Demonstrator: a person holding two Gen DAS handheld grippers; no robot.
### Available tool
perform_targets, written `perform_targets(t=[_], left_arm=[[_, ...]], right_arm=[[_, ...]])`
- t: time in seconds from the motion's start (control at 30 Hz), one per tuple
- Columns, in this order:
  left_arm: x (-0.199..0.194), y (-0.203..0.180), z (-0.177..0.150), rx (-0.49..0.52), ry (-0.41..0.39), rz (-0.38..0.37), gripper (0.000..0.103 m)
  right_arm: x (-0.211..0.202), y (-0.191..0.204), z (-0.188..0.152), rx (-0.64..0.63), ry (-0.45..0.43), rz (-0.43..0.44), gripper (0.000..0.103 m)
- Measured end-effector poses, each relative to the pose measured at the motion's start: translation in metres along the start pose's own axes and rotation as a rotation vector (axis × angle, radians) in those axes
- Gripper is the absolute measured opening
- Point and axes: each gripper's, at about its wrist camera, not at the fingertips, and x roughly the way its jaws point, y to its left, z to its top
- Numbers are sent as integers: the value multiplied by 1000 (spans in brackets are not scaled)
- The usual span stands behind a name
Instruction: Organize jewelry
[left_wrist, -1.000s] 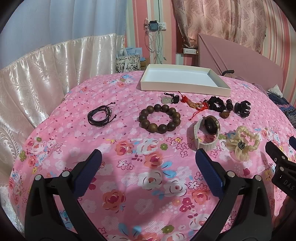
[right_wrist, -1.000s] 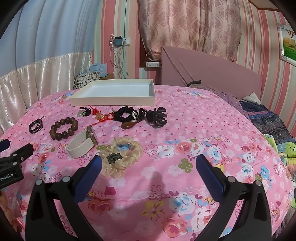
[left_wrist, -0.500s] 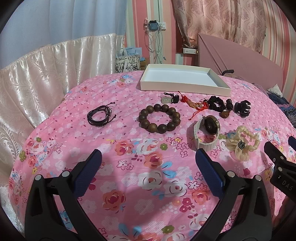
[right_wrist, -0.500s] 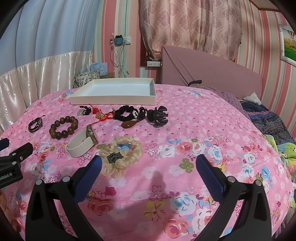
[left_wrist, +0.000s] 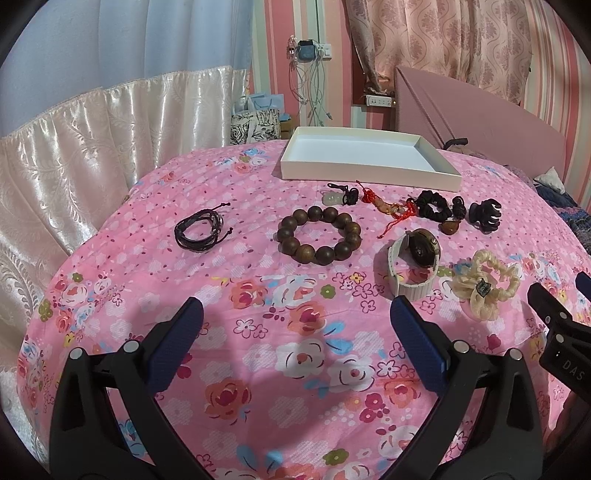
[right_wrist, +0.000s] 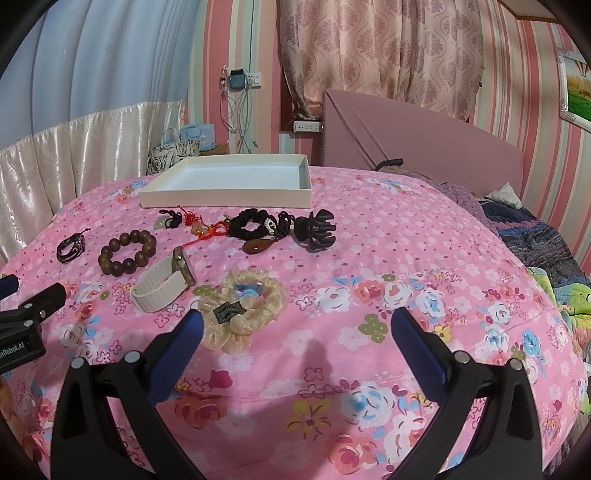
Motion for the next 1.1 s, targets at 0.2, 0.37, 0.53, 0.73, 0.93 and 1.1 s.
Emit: perform_targets(t=[0.2,0.37,0.53,0.73,0.93,1.1], left_arm=[[1,0,0,2,0,2,100],[2,0,0,2,3,1,100],[1,0,-1,2,0,2,100],[1,0,0,2,2,1,100],[1,0,0,3,0,1,100],[1,0,-1,4,2,-1,100]], right_arm=[[0,0,0,0,0,0,101],[1,1,-1,0,3,0,101],[1,0,-2,0,3,1,101],[1,0,-2,0,3,0,101],[2,-2,-4,11,10,4,101],[2,-2,-3,10,10,9,101]])
